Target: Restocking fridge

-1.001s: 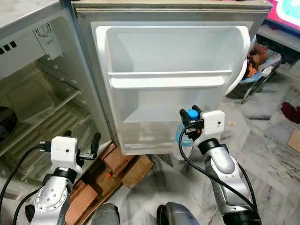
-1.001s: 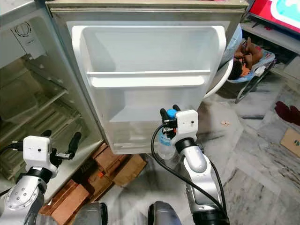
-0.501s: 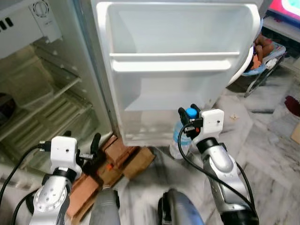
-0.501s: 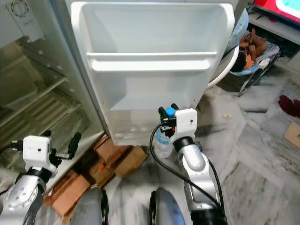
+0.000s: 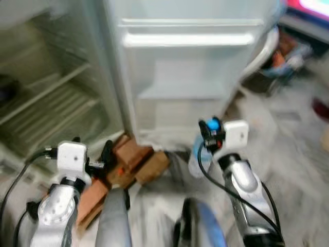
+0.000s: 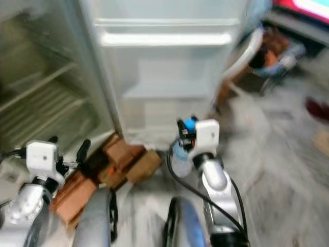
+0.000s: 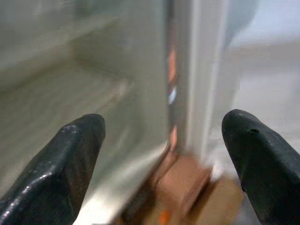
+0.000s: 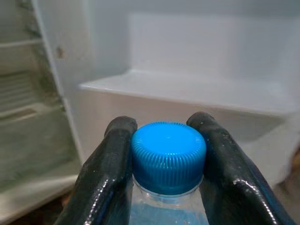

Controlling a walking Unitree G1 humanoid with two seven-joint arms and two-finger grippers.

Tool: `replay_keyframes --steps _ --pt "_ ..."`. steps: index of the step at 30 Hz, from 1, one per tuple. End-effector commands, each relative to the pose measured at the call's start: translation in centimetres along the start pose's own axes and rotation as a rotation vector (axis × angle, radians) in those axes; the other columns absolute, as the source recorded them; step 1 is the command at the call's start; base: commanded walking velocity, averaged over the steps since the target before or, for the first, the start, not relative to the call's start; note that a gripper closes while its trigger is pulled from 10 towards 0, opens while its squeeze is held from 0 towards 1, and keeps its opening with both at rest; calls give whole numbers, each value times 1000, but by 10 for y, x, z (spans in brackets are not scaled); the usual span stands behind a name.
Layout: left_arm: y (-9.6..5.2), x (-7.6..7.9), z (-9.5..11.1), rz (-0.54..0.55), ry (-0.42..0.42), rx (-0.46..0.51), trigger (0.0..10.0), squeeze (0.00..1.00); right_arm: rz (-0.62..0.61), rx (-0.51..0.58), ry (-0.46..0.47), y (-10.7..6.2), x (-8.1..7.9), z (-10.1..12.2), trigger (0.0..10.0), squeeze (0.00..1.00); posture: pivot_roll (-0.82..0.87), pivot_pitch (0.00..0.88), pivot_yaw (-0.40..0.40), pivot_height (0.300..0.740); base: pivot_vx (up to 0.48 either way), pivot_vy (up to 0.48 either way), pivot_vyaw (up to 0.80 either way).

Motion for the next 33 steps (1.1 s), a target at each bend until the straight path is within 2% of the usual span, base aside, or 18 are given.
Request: replay_keyframes --steps 1,14,33 --pt "1 -2 -1 4 17 -13 10000 0 -2 -1 12 -2 -2 -1 10000 0 67 180 -39 620 0 0 0" --pt "3 1 2 -15 13 6 10000 0 1 10 -14 2 -1 0 10000 0 66 173 -44 620 0 0 0" --pt "2 4 1 -36 10 7 10000 0 -21 10 -13 3 2 1 10000 0 63 184 -40 620 294 0 0"
Point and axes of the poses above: a point about 5 cm out from each wrist's last joint towards the gripper, its own y axis pointing out of the wrist towards the gripper, its own z axis along the axis of the wrist's last joint, x = y × z, the point moved 4 cm from there along y, pointing out of the wrist towards the gripper, and after that the axes turned 10 degrees about -y, right-handed, at the moved point
